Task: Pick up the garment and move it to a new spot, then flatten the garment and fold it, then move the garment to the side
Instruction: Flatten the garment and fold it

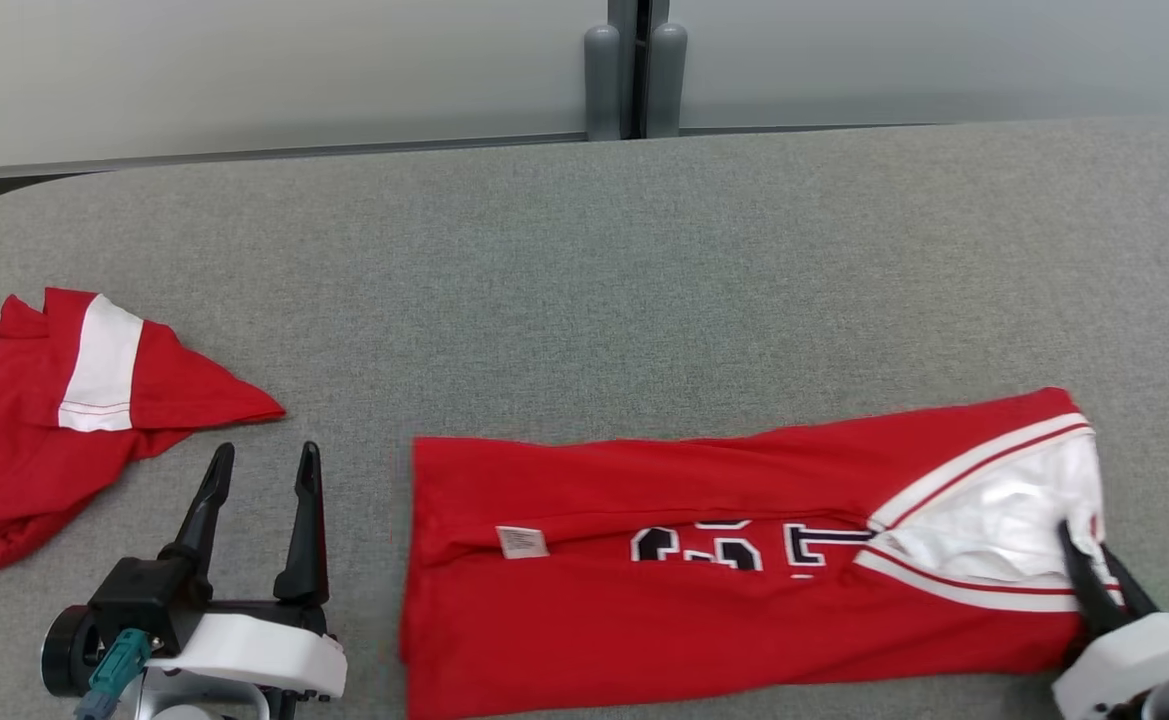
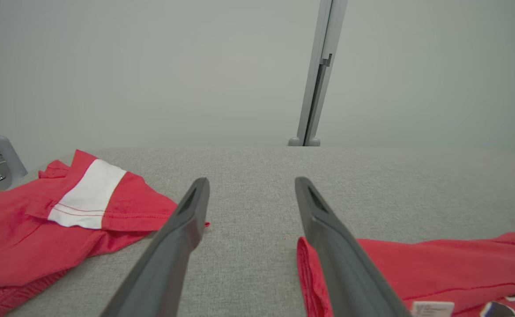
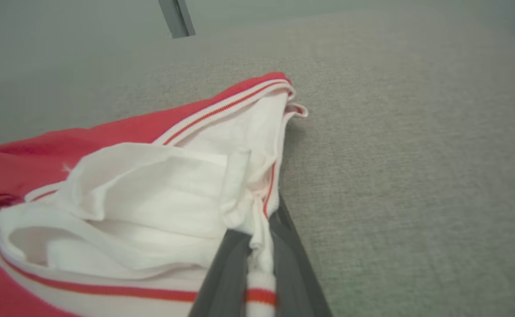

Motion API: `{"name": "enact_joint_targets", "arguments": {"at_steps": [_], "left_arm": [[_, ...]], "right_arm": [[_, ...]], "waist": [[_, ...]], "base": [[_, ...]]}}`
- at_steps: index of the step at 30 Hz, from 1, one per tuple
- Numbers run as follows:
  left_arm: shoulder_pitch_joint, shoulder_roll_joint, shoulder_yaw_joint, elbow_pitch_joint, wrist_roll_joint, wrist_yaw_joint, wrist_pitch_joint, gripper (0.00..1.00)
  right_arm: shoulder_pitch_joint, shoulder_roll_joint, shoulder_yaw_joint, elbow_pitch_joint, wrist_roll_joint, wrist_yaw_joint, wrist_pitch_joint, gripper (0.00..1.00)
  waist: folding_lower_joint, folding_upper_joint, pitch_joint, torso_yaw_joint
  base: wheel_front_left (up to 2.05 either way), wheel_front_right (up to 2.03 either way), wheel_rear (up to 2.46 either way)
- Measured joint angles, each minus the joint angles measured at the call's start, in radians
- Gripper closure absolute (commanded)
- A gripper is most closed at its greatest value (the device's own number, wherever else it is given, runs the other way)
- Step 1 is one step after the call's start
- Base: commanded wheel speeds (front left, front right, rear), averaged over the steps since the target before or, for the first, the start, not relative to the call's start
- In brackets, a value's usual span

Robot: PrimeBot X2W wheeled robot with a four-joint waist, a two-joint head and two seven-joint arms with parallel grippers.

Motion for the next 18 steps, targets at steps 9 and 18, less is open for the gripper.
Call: {"name": "enact_joint_targets", "arguments": {"at_steps": [9,18], "left_arm": [[0.008,-0.009,0.004,0.0,0.008,-0.01,-0.001,0.0],[0.038,-0.013,0.006,0.006,0.018,-0.02,-0.001,0.0]], "right_arm": [[0.035,-0.069,-0.067,-0.04,-0.007,-0.001,-0.014,1.0],[0.056,-0.052,-0.02,-0.319,-0.141,-0.002,0.04,1.0]], "waist": [[0.0,0.0,-0.03,-0.01],[0.0,0.0,-0.075,-0.022]], "base": [[0.0,0.0,0.0],[0.0,0.0,0.0]]}}
